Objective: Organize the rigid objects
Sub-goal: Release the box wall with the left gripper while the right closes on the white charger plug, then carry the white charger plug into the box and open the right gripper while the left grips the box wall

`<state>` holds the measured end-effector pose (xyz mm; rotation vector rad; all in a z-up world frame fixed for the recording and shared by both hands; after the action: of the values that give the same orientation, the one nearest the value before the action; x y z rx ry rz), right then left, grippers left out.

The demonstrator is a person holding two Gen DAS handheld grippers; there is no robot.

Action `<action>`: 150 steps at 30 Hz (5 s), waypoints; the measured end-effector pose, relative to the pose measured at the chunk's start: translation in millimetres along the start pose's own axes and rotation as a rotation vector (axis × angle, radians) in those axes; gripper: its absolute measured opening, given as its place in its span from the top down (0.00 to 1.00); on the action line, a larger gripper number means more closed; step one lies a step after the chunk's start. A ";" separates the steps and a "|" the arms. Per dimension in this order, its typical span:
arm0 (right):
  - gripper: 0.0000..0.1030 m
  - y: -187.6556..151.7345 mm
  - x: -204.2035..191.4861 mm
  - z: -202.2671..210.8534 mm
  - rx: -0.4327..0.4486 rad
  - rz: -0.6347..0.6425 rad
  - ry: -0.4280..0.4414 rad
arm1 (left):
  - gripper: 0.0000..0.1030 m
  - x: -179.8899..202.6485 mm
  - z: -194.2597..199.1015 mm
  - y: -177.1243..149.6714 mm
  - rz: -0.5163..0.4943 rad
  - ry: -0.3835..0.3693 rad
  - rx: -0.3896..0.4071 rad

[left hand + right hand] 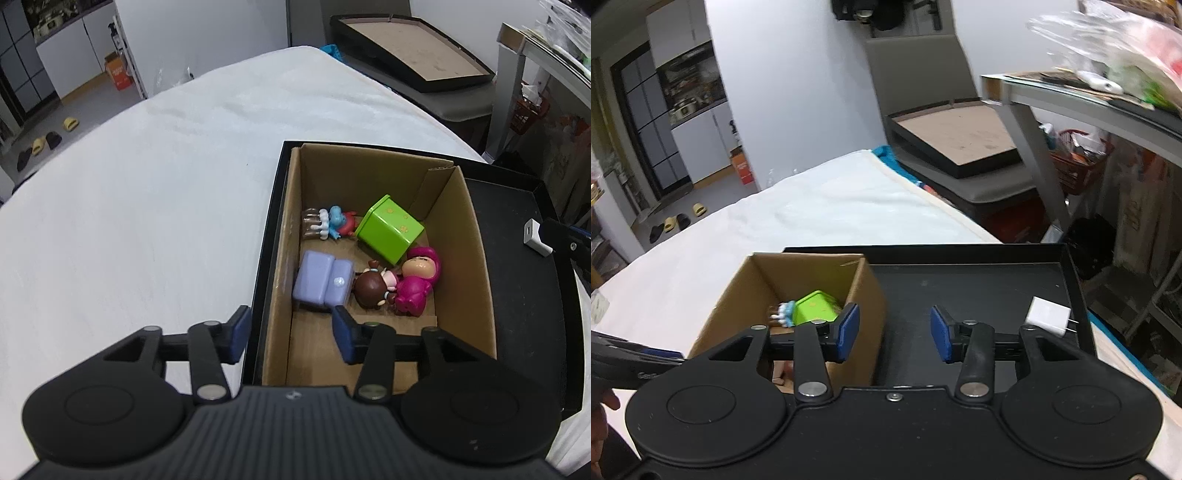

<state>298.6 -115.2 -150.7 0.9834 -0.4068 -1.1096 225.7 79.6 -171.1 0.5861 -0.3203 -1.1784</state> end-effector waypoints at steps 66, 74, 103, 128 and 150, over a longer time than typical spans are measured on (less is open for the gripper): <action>0.56 -49.3 103.4 -77.1 -0.056 -0.130 -0.300 | 0.44 17.3 -12.2 14.4 0.007 0.093 0.021; 0.56 -32.0 91.0 -46.2 -0.009 -0.124 -0.255 | 0.44 13.2 3.4 15.4 0.009 0.091 0.041; 0.56 12.0 14.5 13.4 0.072 -0.011 -0.071 | 0.44 -17.1 13.7 5.7 0.060 0.069 0.038; 0.56 6.3 -90.1 -22.5 0.005 0.142 0.109 | 0.76 -37.9 -24.9 -17.3 0.196 -0.072 -0.033; 0.37 -14.6 -111.6 -34.0 -0.089 0.180 0.118 | 0.87 -36.6 -27.7 -20.9 0.262 -0.164 -0.083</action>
<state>266.7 -2.5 -160.6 0.9105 -0.3399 -0.8953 211.0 115.4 -203.3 0.3630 -0.4714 -0.9830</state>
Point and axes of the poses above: each gripper's, at about its wrist camera, not at the fingertips, and z roughly against the way its jaws point, x to its right, y to its top, the point moved 6 cm from there along -z, roughly the way its jaws point, and after that the axes turned 7 degrees about x, right-handed, at the moved point
